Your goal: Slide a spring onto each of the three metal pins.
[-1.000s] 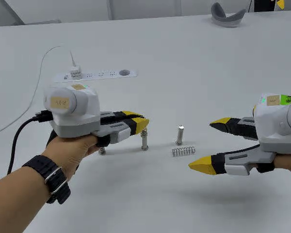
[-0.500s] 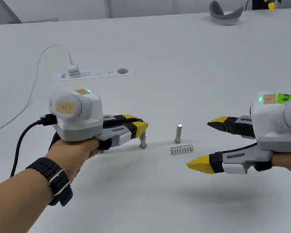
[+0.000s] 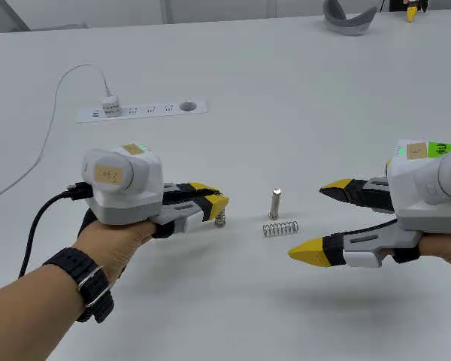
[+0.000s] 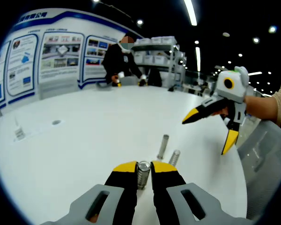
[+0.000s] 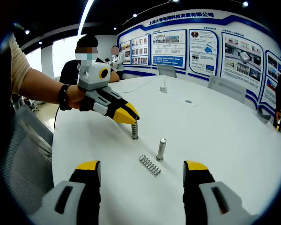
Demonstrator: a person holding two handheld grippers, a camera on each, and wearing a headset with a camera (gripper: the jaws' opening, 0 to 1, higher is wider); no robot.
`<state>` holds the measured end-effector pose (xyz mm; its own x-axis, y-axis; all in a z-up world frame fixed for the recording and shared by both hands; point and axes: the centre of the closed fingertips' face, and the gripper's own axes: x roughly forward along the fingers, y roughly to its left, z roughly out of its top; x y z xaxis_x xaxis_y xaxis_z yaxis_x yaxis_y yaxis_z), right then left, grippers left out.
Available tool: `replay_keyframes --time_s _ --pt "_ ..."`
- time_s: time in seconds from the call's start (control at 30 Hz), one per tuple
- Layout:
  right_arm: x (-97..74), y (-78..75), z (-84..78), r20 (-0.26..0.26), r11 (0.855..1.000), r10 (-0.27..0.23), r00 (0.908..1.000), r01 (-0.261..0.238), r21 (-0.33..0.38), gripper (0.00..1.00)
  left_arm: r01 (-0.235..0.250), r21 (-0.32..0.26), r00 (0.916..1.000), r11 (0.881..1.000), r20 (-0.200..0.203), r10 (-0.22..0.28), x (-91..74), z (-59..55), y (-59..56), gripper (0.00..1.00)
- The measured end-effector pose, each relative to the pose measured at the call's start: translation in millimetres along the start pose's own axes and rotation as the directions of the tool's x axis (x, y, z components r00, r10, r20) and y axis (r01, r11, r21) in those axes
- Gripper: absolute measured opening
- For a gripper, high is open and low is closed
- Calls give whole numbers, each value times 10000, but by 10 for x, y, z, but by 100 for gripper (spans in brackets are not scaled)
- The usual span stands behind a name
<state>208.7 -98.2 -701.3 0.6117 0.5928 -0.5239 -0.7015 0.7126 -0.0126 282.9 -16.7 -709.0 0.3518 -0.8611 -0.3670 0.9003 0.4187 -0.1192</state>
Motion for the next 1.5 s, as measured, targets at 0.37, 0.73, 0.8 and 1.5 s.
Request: replay_keyframes --time_s 0.37,0.73,0.8,1.5 --pt "12 8 -25 -71 10000 32 10000 -32 2 72 -39 119 9998 9999 -213 42 30 -78 -1 11" --pt "26 19 -37 -146 10000 70 9999 -71 -23 72 -113 26 9998 9999 -186 113 -12 -88 22 18" --pt "27 19 -37 -145 10000 67 9999 -68 -37 72 -128 -14 9998 9999 -119 128 -40 -74 12 20" --pt "41 -40 -48 -323 9999 -26 9995 22 -110 65 -286 -199 9989 9994 366 294 -366 -24 -148 29"
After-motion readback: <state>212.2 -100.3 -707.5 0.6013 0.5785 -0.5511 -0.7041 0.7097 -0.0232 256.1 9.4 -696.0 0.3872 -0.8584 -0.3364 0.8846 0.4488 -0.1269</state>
